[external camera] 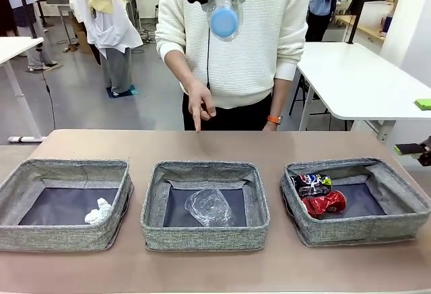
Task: Sort the waste into the appropriate baskets.
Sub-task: Place the picked waste into the Fabric basket indicated by the person.
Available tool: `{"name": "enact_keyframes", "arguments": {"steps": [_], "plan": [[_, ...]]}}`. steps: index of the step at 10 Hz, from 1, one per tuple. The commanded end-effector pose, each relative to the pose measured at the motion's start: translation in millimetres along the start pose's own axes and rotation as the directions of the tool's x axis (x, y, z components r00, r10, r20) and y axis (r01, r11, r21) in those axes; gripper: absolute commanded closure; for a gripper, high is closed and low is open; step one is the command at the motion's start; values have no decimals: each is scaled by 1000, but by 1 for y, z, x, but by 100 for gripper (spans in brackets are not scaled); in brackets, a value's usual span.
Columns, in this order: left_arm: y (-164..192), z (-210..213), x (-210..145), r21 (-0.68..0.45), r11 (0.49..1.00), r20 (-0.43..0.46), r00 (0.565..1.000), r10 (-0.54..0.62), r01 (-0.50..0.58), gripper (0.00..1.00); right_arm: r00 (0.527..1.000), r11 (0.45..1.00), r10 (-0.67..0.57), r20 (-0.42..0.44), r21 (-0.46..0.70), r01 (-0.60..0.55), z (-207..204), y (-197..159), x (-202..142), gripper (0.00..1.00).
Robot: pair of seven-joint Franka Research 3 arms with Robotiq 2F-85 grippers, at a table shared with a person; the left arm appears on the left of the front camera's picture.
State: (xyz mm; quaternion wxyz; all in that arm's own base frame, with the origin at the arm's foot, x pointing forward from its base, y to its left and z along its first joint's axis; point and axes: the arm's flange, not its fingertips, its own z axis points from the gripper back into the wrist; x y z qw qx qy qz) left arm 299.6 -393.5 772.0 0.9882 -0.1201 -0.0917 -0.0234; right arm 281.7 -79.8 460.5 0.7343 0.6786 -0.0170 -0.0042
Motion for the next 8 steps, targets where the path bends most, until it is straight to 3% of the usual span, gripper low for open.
{"name": "enact_keyframes", "arguments": {"steps": [1,5,6,7,8], "plan": [[5,1,-2,15,1000,11,1000,-16,16,78,1000,1000,7,3,13,-7,-1,2,1,0],[0,0,0,0,1000,0,1000,0,0,78,1000,1000,7,3,13,-7,-1,2,1,0],[8,-31,-4,122,992,37,999,23,-28,78,1000,1000,7,3,13,-7,-1,2,1,0],[23,-86,-13,156,986,102,994,43,-58,78,1000,1000,7,3,13,-7,-1,2,1,0],[40,-139,-24,225,973,113,993,26,-51,78,1000,1000,7,3,13,-7,-1,2,1,0]]}}
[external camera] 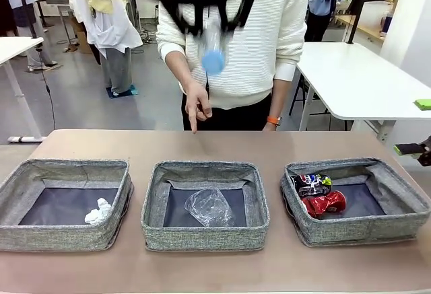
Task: Sort the waste into the appropriate baskets.
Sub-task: Place the picked waste into the Fabric basket indicated by the person.
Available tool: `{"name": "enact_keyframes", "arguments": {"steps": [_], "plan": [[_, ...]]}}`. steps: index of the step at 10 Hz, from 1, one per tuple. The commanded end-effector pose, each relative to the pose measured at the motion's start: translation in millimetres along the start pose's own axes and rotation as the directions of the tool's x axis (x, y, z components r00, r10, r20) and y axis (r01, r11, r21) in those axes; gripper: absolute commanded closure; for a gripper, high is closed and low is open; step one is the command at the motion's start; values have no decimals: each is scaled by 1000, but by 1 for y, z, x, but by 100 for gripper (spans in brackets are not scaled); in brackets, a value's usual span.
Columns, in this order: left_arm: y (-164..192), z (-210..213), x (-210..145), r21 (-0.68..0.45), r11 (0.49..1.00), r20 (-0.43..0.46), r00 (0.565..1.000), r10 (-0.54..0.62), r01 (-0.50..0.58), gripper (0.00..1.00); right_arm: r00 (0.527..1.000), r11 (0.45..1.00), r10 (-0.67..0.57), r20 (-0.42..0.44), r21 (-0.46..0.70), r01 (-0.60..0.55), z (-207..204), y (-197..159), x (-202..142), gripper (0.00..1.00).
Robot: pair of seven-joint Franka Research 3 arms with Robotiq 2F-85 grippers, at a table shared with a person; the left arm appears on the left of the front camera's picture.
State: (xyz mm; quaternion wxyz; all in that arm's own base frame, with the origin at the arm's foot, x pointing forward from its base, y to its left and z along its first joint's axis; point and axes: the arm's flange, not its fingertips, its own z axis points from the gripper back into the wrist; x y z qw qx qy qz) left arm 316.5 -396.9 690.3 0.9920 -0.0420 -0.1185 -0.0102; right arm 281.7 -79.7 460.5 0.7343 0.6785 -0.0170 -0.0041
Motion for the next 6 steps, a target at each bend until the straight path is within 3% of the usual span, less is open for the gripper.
{"name": "enact_keyframes", "arguments": {"steps": [1,3,4,6], "plan": [[27,-111,-42,84,995,29,998,59,-61,78,1000,1000,7,3,13,-7,-1,2,1,0],[45,-197,-60,-4,999,30,998,50,-50,78,1000,1000,7,3,13,-7,-1,2,1,0],[50,-221,-61,51,995,38,996,79,-81,78,1000,1000,7,3,13,-7,-1,2,1,0],[49,-236,-57,51,994,18,995,96,-96,78,1000,1000,7,3,13,-7,-1,2,1,0]]}}
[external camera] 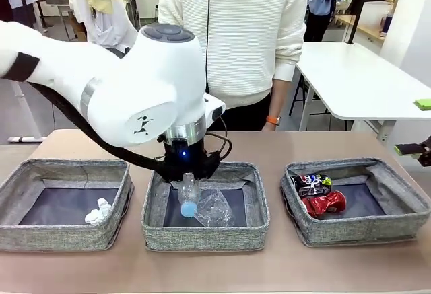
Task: Sort the waste into the appropriate baskets.
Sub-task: Place the picked waste into the Fabric basket indicated by the person.
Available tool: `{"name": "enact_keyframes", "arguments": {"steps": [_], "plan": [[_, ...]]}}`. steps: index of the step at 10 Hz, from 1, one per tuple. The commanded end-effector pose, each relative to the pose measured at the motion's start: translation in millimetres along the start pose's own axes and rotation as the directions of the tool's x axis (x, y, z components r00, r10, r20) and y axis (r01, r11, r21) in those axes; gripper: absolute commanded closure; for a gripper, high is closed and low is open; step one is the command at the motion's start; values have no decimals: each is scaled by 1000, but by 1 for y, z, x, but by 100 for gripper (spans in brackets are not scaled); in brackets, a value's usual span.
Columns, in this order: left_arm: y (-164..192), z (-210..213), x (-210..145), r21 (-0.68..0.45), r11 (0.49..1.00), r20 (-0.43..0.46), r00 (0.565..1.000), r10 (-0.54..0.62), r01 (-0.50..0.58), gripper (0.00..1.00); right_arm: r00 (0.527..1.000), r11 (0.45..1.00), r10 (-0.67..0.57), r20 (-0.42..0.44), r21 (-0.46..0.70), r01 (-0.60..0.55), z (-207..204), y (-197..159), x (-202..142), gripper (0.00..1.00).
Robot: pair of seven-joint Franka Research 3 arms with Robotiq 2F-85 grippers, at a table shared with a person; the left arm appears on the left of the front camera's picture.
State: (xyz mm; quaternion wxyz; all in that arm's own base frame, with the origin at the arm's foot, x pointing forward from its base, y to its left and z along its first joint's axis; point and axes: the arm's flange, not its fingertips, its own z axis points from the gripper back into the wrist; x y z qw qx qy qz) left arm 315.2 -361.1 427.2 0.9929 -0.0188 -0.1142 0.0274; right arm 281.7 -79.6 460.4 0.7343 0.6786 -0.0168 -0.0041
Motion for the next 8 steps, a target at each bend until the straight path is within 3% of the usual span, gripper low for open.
{"name": "enact_keyframes", "arguments": {"steps": [1,4,5,6,7,8], "plan": [[-9,20,8,-3,999,32,999,34,-34,78,1000,1000,7,3,13,-7,-1,2,1,0],[-9,21,11,-9,999,29,998,48,-47,78,1000,1000,7,3,13,-7,-1,2,1,0],[-9,20,11,3,999,25,998,49,-49,20,1000,1000,7,3,13,-7,-1,2,1,0],[-8,21,11,-10,999,26,998,50,-50,20,1000,1000,7,3,13,-7,-1,2,1,0],[-7,22,12,-11,998,32,998,57,-56,0,1000,1000,7,3,13,-7,-1,2,1,0],[-7,24,12,-8,998,39,998,58,-57,16,1000,1000,7,3,13,-7,-1,2,1,0]]}}
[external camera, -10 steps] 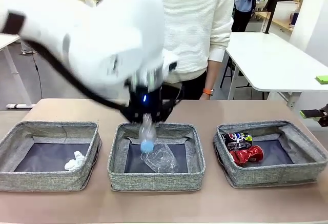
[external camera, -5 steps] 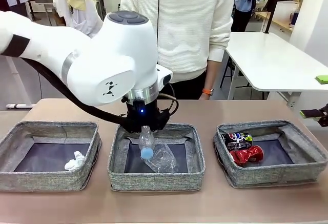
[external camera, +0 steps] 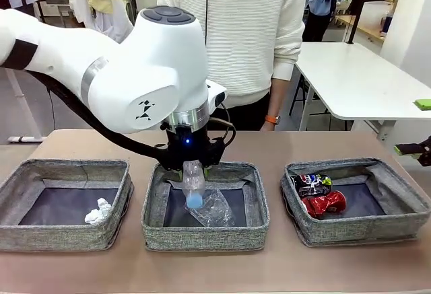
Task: Sort the waste into the appropriate baskets.
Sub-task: Place the picked waste into the Fabric basket indicated by the person.
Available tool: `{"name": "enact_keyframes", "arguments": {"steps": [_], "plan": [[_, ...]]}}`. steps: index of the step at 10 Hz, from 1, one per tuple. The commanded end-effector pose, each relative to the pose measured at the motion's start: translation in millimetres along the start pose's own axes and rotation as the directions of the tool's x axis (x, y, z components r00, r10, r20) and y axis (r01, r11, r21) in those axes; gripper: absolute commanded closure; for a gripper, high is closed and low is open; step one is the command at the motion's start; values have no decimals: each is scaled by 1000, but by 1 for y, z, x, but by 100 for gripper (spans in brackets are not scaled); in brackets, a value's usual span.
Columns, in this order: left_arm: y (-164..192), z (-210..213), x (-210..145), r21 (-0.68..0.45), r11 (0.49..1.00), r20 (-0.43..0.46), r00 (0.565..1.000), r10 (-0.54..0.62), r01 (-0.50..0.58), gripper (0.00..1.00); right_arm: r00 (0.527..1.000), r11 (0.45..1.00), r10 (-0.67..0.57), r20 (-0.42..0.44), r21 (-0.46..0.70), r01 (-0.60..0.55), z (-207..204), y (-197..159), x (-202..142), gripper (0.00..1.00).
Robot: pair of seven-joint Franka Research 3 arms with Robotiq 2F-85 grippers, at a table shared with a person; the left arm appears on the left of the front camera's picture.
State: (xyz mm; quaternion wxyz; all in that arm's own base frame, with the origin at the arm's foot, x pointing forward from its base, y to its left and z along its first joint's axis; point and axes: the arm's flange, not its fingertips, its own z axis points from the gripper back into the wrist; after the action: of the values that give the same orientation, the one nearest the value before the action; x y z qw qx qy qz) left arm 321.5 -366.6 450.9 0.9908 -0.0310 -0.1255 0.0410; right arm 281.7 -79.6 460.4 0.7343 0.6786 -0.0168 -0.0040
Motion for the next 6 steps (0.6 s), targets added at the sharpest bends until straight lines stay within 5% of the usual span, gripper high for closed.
{"name": "enact_keyframes", "arguments": {"steps": [1,6], "plan": [[2,6,1,-1,999,21,999,35,-35,0,1000,1000,7,3,13,-7,-1,2,1,0],[3,10,1,-29,999,5,999,32,-31,0,1000,1000,7,3,13,-7,-1,2,1,0]]}}
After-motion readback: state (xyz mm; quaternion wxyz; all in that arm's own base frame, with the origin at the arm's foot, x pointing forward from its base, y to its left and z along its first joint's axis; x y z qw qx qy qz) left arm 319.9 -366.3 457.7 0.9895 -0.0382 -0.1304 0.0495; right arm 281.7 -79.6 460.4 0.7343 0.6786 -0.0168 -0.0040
